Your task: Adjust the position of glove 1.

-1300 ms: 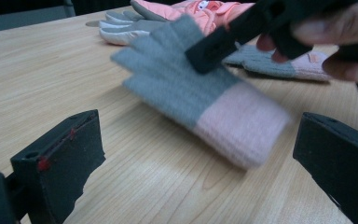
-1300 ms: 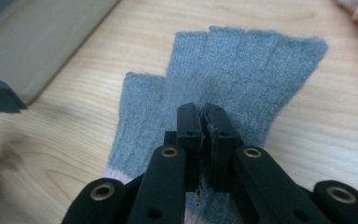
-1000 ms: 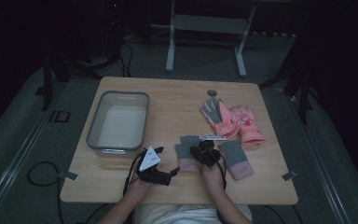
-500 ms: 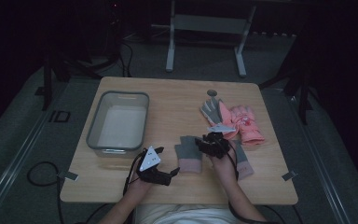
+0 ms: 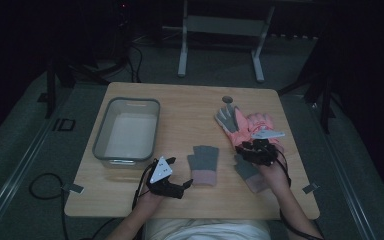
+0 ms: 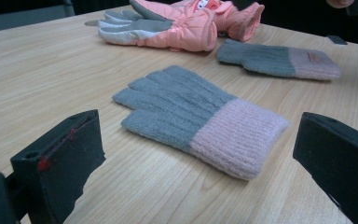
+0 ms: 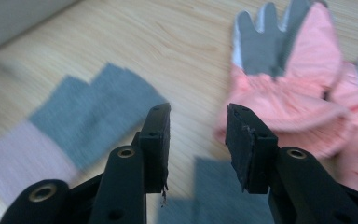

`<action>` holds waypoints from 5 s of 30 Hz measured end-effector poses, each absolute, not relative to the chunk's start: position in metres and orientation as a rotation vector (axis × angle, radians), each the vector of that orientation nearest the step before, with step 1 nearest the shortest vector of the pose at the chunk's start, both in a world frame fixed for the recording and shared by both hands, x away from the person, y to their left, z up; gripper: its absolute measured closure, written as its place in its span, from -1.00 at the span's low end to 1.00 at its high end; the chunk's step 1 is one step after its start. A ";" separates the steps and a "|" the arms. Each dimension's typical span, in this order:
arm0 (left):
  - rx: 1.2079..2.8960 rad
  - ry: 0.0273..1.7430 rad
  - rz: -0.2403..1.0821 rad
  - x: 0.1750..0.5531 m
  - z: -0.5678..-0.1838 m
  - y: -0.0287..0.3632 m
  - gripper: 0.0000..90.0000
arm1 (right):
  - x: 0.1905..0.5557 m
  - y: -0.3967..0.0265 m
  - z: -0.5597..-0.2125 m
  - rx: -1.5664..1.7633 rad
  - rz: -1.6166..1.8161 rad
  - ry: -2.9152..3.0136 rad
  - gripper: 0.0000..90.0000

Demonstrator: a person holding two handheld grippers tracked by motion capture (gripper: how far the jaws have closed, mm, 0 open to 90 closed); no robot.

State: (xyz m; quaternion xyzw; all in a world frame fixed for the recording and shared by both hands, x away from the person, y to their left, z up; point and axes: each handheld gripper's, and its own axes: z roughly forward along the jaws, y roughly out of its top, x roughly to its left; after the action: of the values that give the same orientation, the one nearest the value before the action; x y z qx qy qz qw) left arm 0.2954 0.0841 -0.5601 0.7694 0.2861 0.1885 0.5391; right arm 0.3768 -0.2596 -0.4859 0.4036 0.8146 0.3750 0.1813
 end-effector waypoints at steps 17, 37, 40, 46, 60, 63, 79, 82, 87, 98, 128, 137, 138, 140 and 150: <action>1.829 0.685 0.453 0.295 -0.560 0.084 -0.97 | 0.363 -0.306 -0.522 1.130 0.907 2.422 0.34; 1.827 0.686 0.465 0.294 -0.560 0.083 -0.97 | 0.343 -0.283 -0.525 1.148 0.884 2.386 0.90; 1.826 0.687 0.464 0.295 -0.560 0.083 -0.97 | 0.330 -0.280 -0.503 1.196 0.981 2.298 0.90; 1.829 0.682 0.469 0.294 -0.560 0.083 -0.97 | 0.311 -0.275 -0.469 1.307 1.048 2.154 0.90; 1.830 0.681 0.469 0.294 -0.560 0.083 -0.97 | 0.318 -0.267 -0.518 1.484 0.919 2.142 0.90; 1.831 0.681 0.470 0.294 -0.560 0.083 -0.97 | 0.324 -0.267 -0.529 1.494 0.889 2.152 0.89; 1.837 0.675 0.470 0.294 -0.560 0.083 -0.97 | 0.332 -0.276 -0.530 1.448 0.938 2.159 0.57; 1.836 0.676 0.470 0.294 -0.560 0.083 -0.97 | 0.336 -0.283 -0.524 1.354 0.962 2.229 0.47; 1.834 0.681 0.470 0.294 -0.560 0.083 -0.97 | 0.342 -0.297 -0.520 1.272 0.947 2.315 0.45; 1.833 0.685 0.473 0.294 -0.560 0.083 -0.97 | 0.338 -0.296 -0.535 1.226 0.916 2.401 0.37; 1.832 0.684 0.469 0.294 -0.560 0.083 -0.97 | 0.328 -0.269 -0.488 1.317 0.995 2.217 0.91; 1.829 0.683 0.469 0.295 -0.560 0.083 -0.97 | 0.336 -0.241 -0.446 1.266 1.091 2.167 0.91; 1.829 0.683 0.469 0.295 -0.560 0.083 -0.97 | 0.337 -0.237 -0.444 1.259 1.099 2.167 0.91; 1.829 0.683 0.469 0.295 -0.560 0.083 -0.97 | 0.338 -0.232 -0.442 1.254 1.106 2.170 0.91; 1.823 0.682 0.468 0.294 -0.560 0.084 -0.97 | 0.345 -0.183 -0.448 1.204 1.177 2.243 0.91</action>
State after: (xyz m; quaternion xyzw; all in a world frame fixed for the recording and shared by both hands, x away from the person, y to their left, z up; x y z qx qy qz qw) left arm 0.2944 0.0837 -0.5603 0.7668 0.2868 0.1967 0.5395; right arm 0.3453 -0.1830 -0.4475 0.4232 0.7884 0.4137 0.1680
